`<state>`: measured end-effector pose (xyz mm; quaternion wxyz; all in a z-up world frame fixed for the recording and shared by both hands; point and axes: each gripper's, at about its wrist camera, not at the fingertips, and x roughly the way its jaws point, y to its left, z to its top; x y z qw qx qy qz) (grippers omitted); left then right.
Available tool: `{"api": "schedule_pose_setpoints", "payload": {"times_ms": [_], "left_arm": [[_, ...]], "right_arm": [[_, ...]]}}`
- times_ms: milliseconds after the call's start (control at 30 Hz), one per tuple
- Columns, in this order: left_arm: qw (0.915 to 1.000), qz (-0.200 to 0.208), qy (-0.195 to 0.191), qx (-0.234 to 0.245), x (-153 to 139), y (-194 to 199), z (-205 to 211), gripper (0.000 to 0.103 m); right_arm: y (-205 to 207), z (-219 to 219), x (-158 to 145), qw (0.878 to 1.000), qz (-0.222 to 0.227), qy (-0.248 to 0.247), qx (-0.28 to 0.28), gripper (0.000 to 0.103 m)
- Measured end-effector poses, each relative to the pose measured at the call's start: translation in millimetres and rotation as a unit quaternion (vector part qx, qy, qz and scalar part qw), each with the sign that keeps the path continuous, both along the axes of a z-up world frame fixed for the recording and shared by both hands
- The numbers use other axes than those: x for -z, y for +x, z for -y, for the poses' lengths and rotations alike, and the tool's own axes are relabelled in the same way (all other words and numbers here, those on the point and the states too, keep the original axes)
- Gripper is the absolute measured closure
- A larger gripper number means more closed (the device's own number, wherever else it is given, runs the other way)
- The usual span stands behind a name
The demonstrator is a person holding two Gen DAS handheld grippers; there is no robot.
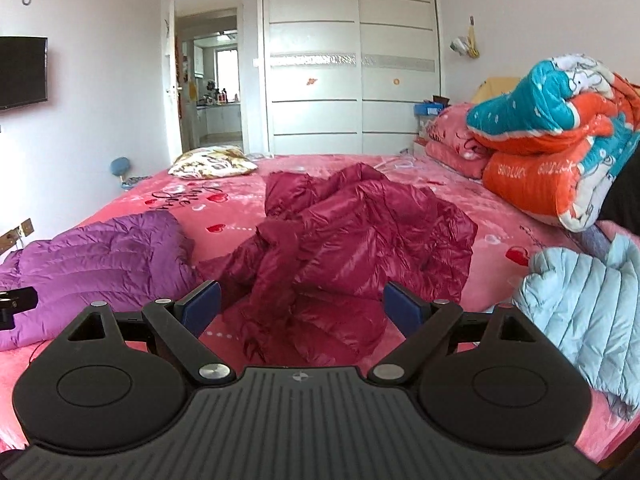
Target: Fold large clothes
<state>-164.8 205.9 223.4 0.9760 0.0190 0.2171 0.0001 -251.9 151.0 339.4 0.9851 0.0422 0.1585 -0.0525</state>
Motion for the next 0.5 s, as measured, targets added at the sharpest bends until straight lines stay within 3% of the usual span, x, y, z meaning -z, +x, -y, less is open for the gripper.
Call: {"api": "schedule_pose_setpoints", "payload": {"times_ms": [500], "left_arm": [[0.9998,0.01,0.015,-0.009,-3.2,1.9,7.4,0.001]], "right_arm": [[3.9,1.5,13.1,1.0,0.005,-0.012,-0.004,0.0]]}}
